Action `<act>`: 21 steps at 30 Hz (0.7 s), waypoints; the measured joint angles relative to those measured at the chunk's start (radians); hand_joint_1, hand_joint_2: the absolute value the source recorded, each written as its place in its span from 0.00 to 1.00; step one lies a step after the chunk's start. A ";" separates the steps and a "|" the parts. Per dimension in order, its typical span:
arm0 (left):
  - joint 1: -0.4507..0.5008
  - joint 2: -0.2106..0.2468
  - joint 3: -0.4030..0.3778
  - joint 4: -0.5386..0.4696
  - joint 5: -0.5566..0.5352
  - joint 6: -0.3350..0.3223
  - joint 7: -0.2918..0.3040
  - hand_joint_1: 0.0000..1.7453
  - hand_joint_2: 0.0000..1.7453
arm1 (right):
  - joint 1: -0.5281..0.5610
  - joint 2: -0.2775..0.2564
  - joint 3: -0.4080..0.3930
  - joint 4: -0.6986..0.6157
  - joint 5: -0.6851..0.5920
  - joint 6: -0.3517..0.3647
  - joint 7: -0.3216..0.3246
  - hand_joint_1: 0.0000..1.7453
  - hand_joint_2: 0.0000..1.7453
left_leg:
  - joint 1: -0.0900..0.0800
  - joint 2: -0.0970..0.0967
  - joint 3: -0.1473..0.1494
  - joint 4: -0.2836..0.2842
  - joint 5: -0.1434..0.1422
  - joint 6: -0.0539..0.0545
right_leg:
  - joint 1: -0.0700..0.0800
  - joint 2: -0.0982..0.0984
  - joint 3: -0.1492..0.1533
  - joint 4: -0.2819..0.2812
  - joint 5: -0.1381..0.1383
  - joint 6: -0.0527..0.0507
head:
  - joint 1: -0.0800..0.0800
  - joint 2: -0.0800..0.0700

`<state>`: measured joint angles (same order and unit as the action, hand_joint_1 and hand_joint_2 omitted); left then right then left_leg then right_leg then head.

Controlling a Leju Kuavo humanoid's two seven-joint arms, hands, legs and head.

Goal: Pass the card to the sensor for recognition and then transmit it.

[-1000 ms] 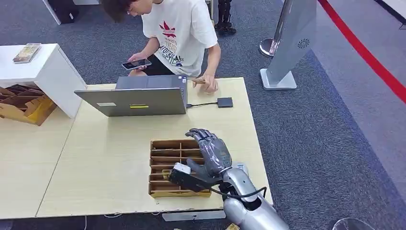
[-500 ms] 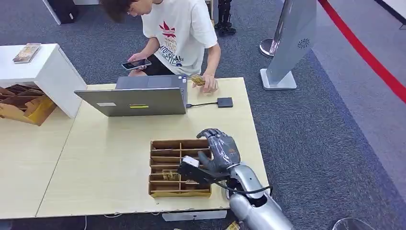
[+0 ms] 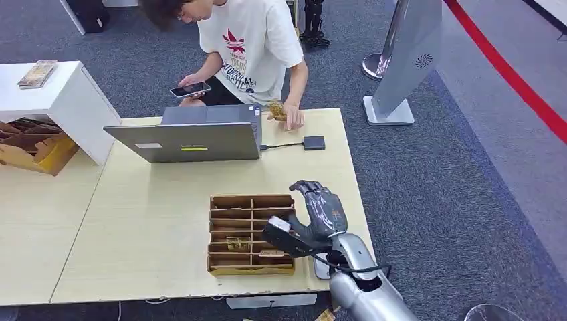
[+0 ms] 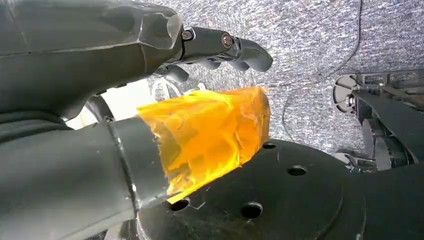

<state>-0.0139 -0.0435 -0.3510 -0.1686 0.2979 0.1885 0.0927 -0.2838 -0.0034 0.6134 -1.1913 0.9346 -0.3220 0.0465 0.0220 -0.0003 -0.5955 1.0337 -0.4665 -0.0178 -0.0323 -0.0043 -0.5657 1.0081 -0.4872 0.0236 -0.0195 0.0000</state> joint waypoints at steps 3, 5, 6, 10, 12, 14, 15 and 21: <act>0.000 0.000 0.000 0.000 0.001 0.000 0.000 0.00 0.00 | 0.009 0.000 -0.005 0.000 0.002 0.001 0.000 0.35 1.00 | 0.000 0.000 0.000 0.000 0.000 0.000 | 0.000 0.000 0.000 0.000 0.000 0.000 | 0.000 0.000; 0.000 0.000 0.000 0.000 0.001 0.000 0.000 0.00 0.00 | 0.013 0.000 -0.008 0.000 0.004 0.002 0.000 0.36 1.00 | 0.000 0.000 0.000 0.000 0.000 0.000 | 0.000 0.000 0.000 0.000 0.000 0.000 | 0.000 0.000; 0.000 0.000 0.000 0.000 0.001 0.000 0.000 0.00 0.00 | 0.013 0.000 -0.008 0.000 0.005 0.003 0.000 0.36 1.00 | 0.000 0.000 0.000 0.000 0.000 0.000 | 0.000 0.000 0.000 0.000 0.000 0.000 | 0.000 0.000; 0.000 0.000 0.000 0.000 0.002 0.001 0.000 0.00 0.00 | 0.016 0.000 -0.011 -0.001 -0.002 0.011 -0.004 0.36 1.00 | 0.000 0.000 0.000 0.000 0.000 0.000 | 0.000 0.000 0.000 0.000 0.000 0.000 | 0.000 0.000; 0.000 0.000 0.000 0.000 0.003 0.002 0.000 0.00 0.00 | 0.018 0.000 -0.012 -0.002 -0.006 0.015 -0.007 0.35 1.00 | 0.000 0.000 0.000 0.000 0.000 0.000 | 0.000 0.000 0.000 0.000 0.000 0.000 | 0.000 0.000; 0.000 0.000 0.000 0.000 0.003 0.003 0.000 0.00 0.00 | 0.020 0.000 -0.013 -0.005 -0.015 0.015 -0.010 0.34 1.00 | 0.000 0.000 0.000 0.000 0.000 0.000 | 0.000 0.000 0.000 0.000 0.000 0.000 | 0.000 0.000; 0.001 0.000 0.000 0.000 0.004 0.003 0.000 0.00 0.00 | 0.021 0.000 -0.014 -0.008 -0.024 0.018 -0.012 0.35 1.00 | 0.000 0.000 0.000 0.000 0.000 0.000 | 0.000 0.000 0.000 0.000 0.000 0.000 | 0.000 0.000; 0.001 0.000 0.000 0.000 0.006 0.004 -0.001 0.00 0.00 | 0.024 0.000 -0.017 -0.025 -0.056 0.030 -0.022 0.34 1.00 | 0.000 0.000 0.000 0.000 0.000 0.000 | 0.000 0.000 0.000 0.000 0.000 0.000 | 0.000 0.000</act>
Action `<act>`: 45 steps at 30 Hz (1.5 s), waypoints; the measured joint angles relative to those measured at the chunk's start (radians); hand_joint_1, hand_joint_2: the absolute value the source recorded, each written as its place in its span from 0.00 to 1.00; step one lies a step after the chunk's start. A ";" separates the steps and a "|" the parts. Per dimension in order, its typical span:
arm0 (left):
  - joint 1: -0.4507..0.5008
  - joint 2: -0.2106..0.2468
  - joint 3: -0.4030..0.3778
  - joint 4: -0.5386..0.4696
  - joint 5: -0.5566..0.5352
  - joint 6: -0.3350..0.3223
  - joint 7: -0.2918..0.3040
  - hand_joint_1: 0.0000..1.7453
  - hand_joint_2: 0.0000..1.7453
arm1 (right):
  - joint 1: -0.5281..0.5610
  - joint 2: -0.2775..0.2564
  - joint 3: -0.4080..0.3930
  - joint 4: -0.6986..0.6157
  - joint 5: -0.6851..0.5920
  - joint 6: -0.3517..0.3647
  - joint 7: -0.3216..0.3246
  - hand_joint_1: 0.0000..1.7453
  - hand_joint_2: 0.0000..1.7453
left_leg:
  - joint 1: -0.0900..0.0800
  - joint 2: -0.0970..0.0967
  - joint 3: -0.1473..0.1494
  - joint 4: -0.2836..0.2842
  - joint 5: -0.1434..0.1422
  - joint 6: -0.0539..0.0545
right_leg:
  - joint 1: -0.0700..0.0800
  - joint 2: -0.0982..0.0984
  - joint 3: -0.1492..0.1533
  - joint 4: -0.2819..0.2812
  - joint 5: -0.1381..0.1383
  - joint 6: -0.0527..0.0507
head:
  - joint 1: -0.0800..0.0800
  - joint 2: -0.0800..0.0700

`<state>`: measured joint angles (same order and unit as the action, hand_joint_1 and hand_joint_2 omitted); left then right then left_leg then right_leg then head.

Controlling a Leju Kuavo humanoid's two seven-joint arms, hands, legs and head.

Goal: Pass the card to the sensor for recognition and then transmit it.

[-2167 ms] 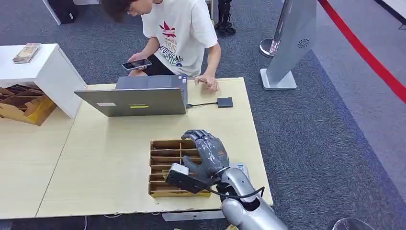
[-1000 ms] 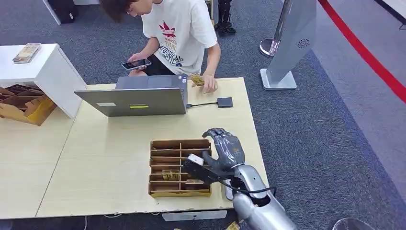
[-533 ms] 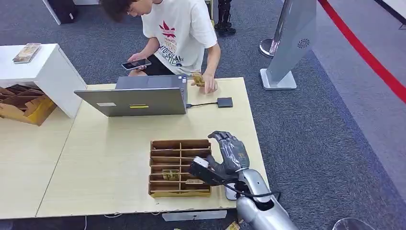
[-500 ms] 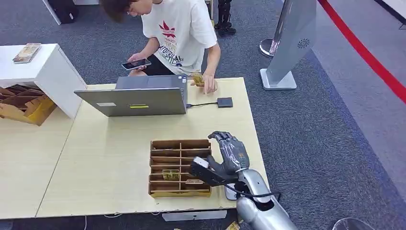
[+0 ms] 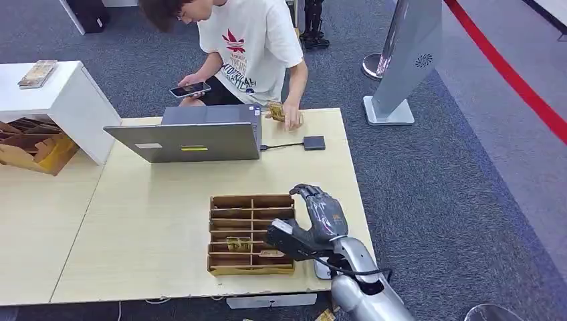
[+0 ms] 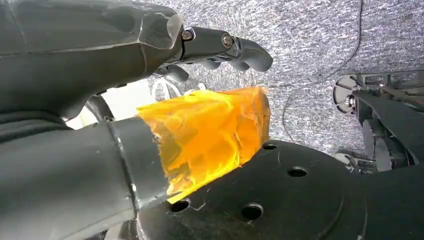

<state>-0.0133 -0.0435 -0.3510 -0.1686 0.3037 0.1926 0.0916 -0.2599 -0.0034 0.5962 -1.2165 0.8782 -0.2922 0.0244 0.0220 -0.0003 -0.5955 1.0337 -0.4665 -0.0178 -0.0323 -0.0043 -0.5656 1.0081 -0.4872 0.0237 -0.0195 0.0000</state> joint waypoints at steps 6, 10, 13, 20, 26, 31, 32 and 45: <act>0.000 0.000 0.001 0.000 0.001 0.002 -0.002 0.00 0.00 | 0.001 0.000 -0.004 -0.026 -0.014 0.003 -0.004 0.33 1.00 | 0.000 0.000 0.000 0.000 0.000 0.000 | 0.000 0.000 0.000 0.000 0.000 0.000 | 0.000 0.000; 0.000 0.000 0.001 0.000 0.001 0.002 -0.002 0.00 0.00 | 0.000 0.000 -0.004 -0.034 -0.020 0.011 -0.007 0.35 1.00 | 0.000 0.000 0.000 0.000 0.000 0.000 | 0.000 0.000 0.000 0.000 0.000 0.000 | 0.000 0.000; 0.000 0.000 0.002 0.000 0.001 0.002 -0.002 0.00 0.00 | 0.000 0.001 -0.004 -0.034 -0.027 0.018 -0.010 0.35 1.00 | 0.000 0.000 0.000 0.000 0.000 0.000 | 0.000 0.000 0.000 0.000 0.000 0.000 | 0.000 0.000; 0.000 0.000 0.005 0.000 0.001 0.002 -0.002 0.00 0.00 | 0.000 0.007 0.002 -0.033 -0.035 0.023 -0.018 0.36 1.00 | 0.000 0.000 0.000 0.000 0.000 0.000 | 0.000 0.000 0.000 0.000 0.000 0.000 | 0.000 0.000; 0.000 0.000 0.005 0.000 0.001 0.002 -0.002 0.00 0.00 | 0.000 0.016 0.017 -0.021 -0.038 0.034 -0.018 0.36 1.00 | 0.000 0.000 0.000 0.000 0.000 0.000 | 0.000 0.000 0.000 0.000 0.000 0.000 | 0.000 0.000; 0.000 0.000 0.005 0.000 0.001 0.002 -0.002 0.00 0.00 | -0.001 0.021 0.025 -0.012 -0.039 0.034 -0.018 0.35 1.00 | 0.000 0.000 0.000 0.000 0.000 0.000 | 0.000 0.000 0.000 0.000 0.000 0.000 | 0.000 0.000; 0.000 0.000 0.005 0.000 0.001 0.001 -0.002 0.00 0.00 | -0.001 0.023 0.025 -0.010 -0.040 0.034 -0.018 0.35 1.00 | 0.000 0.000 0.000 0.000 0.000 0.000 | 0.000 0.000 0.000 0.000 0.000 0.000 | 0.000 0.000; -0.001 0.000 0.005 0.000 -0.005 -0.001 -0.002 0.00 0.00 | -0.040 0.049 0.045 0.027 -0.067 0.032 -0.022 0.99 1.00 | 0.000 0.000 0.000 0.000 0.000 0.000 | 0.000 0.000 0.000 0.000 0.000 0.000 | 0.000 0.000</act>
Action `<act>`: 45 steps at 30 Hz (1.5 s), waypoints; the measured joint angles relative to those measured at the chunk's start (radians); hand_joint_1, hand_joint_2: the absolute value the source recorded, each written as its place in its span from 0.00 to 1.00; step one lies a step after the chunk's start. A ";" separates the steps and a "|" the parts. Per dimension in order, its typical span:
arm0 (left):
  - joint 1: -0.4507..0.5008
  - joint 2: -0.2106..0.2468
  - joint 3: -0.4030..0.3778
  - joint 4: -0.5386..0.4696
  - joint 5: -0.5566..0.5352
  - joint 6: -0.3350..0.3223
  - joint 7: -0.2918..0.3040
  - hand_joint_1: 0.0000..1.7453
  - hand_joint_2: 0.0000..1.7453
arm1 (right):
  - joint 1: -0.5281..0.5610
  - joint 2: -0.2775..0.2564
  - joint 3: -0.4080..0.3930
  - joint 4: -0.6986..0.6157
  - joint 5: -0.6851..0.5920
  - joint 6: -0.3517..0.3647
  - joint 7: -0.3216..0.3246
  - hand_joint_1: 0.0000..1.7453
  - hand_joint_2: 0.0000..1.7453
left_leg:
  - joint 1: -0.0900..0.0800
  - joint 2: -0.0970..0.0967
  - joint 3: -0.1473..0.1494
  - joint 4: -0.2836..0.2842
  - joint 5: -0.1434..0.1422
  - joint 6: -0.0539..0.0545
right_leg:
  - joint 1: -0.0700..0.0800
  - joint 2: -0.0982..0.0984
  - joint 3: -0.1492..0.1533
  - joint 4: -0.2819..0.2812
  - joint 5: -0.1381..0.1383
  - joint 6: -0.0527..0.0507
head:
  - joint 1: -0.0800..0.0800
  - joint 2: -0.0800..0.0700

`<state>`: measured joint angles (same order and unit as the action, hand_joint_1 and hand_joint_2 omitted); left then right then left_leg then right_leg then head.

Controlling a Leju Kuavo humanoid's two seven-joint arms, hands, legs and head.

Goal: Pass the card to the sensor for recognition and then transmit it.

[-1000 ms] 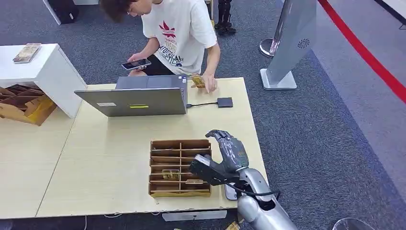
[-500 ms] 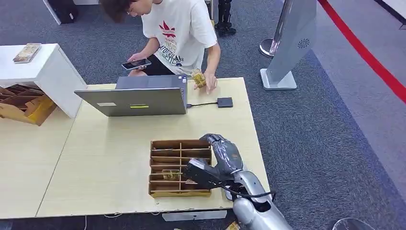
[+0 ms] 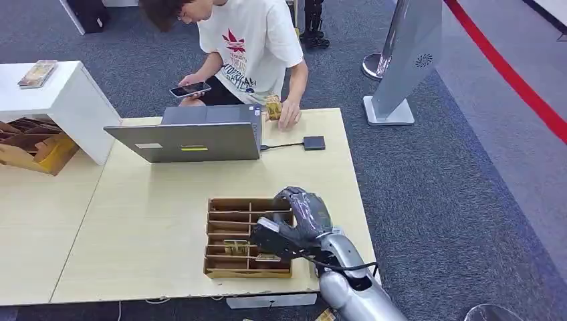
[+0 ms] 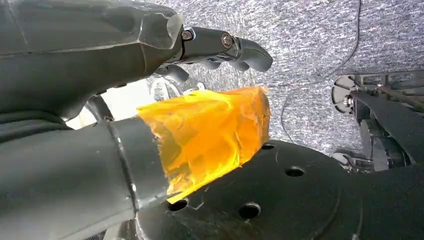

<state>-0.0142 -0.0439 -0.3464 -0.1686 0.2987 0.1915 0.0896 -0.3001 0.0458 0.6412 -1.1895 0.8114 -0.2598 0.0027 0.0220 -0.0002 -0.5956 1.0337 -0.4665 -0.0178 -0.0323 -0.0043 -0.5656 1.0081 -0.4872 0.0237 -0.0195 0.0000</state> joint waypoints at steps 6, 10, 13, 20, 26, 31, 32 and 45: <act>0.000 0.000 0.000 0.000 -0.002 -0.001 0.002 0.00 0.00 | -0.014 0.002 0.002 0.012 -0.007 -0.002 0.000 0.99 1.00 | 0.000 0.000 0.000 0.000 0.000 0.000 | 0.000 0.000 0.000 0.000 0.000 0.000 | 0.000 0.000; 0.000 0.000 0.000 0.000 -0.002 -0.002 0.002 0.00 0.00 | -0.016 0.002 0.002 0.015 -0.007 -0.005 0.000 1.00 1.00 | 0.000 0.000 0.000 0.000 0.000 0.000 | 0.000 0.000 0.000 0.000 0.000 0.000 | 0.000 0.000; 0.000 0.000 0.000 0.000 -0.002 -0.002 0.002 0.00 0.00 | -0.016 0.002 0.002 0.016 -0.008 -0.007 0.001 1.00 1.00 | 0.000 0.000 0.000 0.000 0.000 0.000 | 0.000 0.000 0.000 0.000 0.000 0.000 | 0.000 0.000; 0.000 0.000 0.000 0.000 -0.002 0.000 0.002 0.00 0.00 | -0.015 0.002 0.002 0.017 -0.009 -0.012 0.004 1.00 1.00 | 0.000 0.000 0.000 0.000 0.000 0.000 | 0.000 0.000 0.000 0.000 0.000 0.000 | 0.000 0.000; 0.000 0.000 0.000 0.000 -0.002 0.003 0.002 0.00 0.00 | -0.005 0.002 -0.001 0.009 -0.014 -0.050 -0.018 1.00 1.00 | 0.000 0.000 0.000 0.000 0.000 0.000 | 0.000 0.000 0.000 0.000 0.000 0.000 | 0.000 0.000; 0.001 0.000 0.000 0.000 -0.002 0.010 -0.002 0.00 0.00 | 0.029 0.008 -0.024 -0.062 -0.046 -0.181 -0.104 1.00 1.00 | 0.000 0.000 0.000 0.000 0.000 0.000 | 0.000 0.000 0.000 0.000 0.000 0.000 | 0.000 0.000; 0.001 -0.001 0.000 0.000 -0.002 0.015 -0.003 0.00 0.00 | 0.040 0.011 -0.030 -0.083 -0.061 -0.207 -0.124 1.00 1.00 | 0.000 0.000 0.000 0.000 0.000 0.000 | 0.000 0.000 0.000 0.000 0.000 0.000 | 0.000 0.000; 0.002 -0.013 0.000 0.000 -0.001 0.024 -0.012 0.00 0.00 | 0.107 0.035 -0.072 -0.285 -0.143 -0.274 -0.195 1.00 1.00 | 0.000 0.000 0.000 0.000 0.000 0.000 | 0.000 0.000 0.000 0.000 0.000 0.000 | 0.000 0.000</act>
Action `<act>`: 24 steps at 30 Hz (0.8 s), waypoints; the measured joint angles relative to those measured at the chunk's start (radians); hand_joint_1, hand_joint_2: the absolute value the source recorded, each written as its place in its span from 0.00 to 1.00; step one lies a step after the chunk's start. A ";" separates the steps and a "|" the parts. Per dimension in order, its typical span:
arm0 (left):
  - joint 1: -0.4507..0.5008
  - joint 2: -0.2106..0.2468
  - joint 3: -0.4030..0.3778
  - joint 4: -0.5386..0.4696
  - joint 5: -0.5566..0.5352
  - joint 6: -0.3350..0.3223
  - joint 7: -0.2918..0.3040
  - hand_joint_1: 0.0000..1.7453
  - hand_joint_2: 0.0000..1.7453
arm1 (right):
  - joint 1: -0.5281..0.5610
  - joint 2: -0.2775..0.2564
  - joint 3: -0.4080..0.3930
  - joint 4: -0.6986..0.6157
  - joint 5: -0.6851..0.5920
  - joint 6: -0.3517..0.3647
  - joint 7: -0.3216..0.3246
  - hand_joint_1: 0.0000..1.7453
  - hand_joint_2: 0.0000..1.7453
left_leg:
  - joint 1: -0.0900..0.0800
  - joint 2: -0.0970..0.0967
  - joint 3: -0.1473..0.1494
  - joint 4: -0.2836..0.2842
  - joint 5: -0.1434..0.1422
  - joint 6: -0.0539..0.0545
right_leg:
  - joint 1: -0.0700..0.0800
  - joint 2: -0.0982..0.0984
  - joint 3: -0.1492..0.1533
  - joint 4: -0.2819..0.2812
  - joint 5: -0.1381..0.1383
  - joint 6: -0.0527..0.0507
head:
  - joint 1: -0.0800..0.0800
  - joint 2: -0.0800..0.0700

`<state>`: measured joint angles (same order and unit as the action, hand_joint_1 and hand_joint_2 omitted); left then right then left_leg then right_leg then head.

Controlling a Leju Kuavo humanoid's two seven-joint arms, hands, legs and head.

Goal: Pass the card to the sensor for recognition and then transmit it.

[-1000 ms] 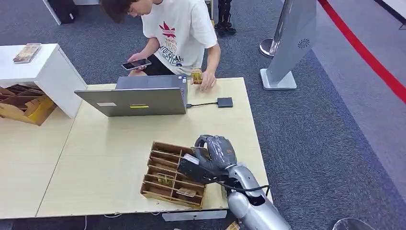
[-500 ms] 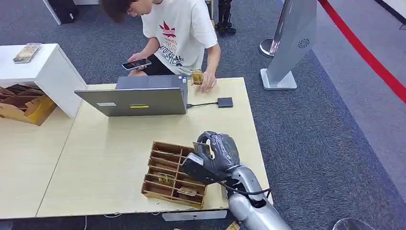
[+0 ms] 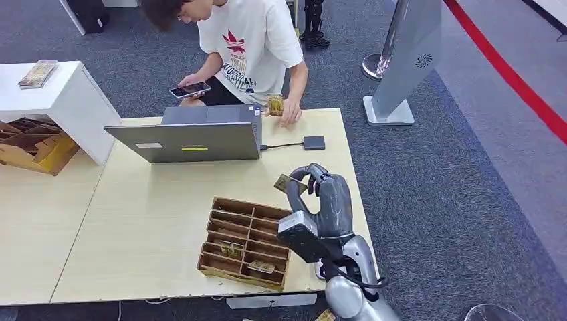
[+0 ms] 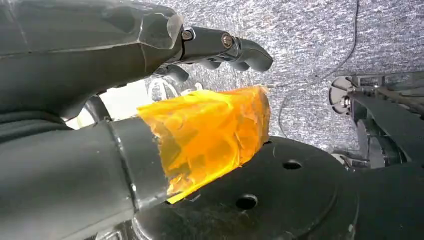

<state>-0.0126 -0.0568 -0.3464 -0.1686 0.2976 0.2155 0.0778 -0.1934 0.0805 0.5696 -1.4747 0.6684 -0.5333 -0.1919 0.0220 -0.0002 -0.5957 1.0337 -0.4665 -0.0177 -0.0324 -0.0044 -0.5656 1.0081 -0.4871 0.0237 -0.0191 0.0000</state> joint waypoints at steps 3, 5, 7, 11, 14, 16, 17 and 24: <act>0.000 -0.002 0.000 0.000 0.002 0.000 -0.001 0.00 0.00 | 0.004 0.000 -0.002 -0.017 -0.014 0.002 -0.002 1.00 1.00 | 0.000 0.000 0.000 0.000 0.000 0.000 | 0.000 0.000 0.000 0.000 0.000 0.000 | 0.000 0.000; 0.000 -0.002 0.000 0.000 0.003 0.000 -0.003 0.00 0.00 | 0.004 0.000 -0.002 -0.026 -0.018 0.002 -0.004 1.00 1.00 | 0.000 0.000 0.000 0.000 0.000 0.000 | 0.000 0.000 0.000 0.000 0.000 0.000 | 0.000 0.000; 0.000 -0.002 0.000 0.000 0.003 0.000 -0.006 0.00 0.00 | 0.004 0.000 -0.002 -0.033 -0.019 0.003 -0.005 1.00 1.00 | 0.000 0.000 0.000 0.000 0.000 0.000 | 0.000 0.000 0.000 0.000 0.000 0.000 | 0.000 0.000; 0.000 -0.002 0.000 0.000 0.003 0.000 -0.006 0.00 0.00 | 0.005 0.000 -0.002 -0.040 -0.022 0.005 -0.005 1.00 1.00 | 0.000 0.000 0.000 0.000 0.000 0.000 | 0.000 0.000 0.000 0.000 0.000 0.000 | 0.000 0.000; 0.000 -0.002 0.000 0.000 0.003 0.000 -0.006 0.00 0.00 | 0.005 0.000 -0.002 -0.042 -0.023 0.005 -0.005 1.00 1.00 | 0.000 0.000 0.000 0.000 0.000 0.000 | 0.000 0.000 0.000 0.000 0.000 0.000 | 0.000 0.000; 0.001 -0.002 0.000 0.000 0.003 -0.002 -0.006 0.00 0.00 | 0.004 0.000 -0.002 -0.042 -0.024 0.005 -0.005 1.00 1.00 | 0.000 0.000 0.000 0.000 0.000 0.000 | 0.000 0.000 0.000 0.000 0.000 0.000 | 0.000 0.000; 0.000 -0.002 0.000 0.000 0.002 -0.003 -0.006 0.00 0.00 | 0.002 0.000 -0.002 -0.042 -0.024 0.006 -0.005 1.00 1.00 | 0.000 0.000 0.000 0.000 0.000 0.000 | 0.000 0.000 0.000 0.000 0.000 0.000 | 0.000 0.000; -0.001 -0.001 0.000 0.000 -0.024 -0.010 0.000 0.00 0.00 | -0.060 0.012 0.003 -0.029 -0.025 0.025 -0.008 1.00 1.00 | 0.000 0.000 0.000 0.000 0.000 0.000 | 0.000 0.001 0.000 0.000 0.000 0.000 | 0.000 0.000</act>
<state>-0.0132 -0.0576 -0.3464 -0.1686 0.2736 0.2056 0.0778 -0.2534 0.0923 0.5726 -1.5034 0.6435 -0.5082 -0.1999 0.0220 0.0001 -0.5958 1.0337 -0.4665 -0.0178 -0.0323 -0.0039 -0.5655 1.0083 -0.4870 0.0237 -0.0195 0.0000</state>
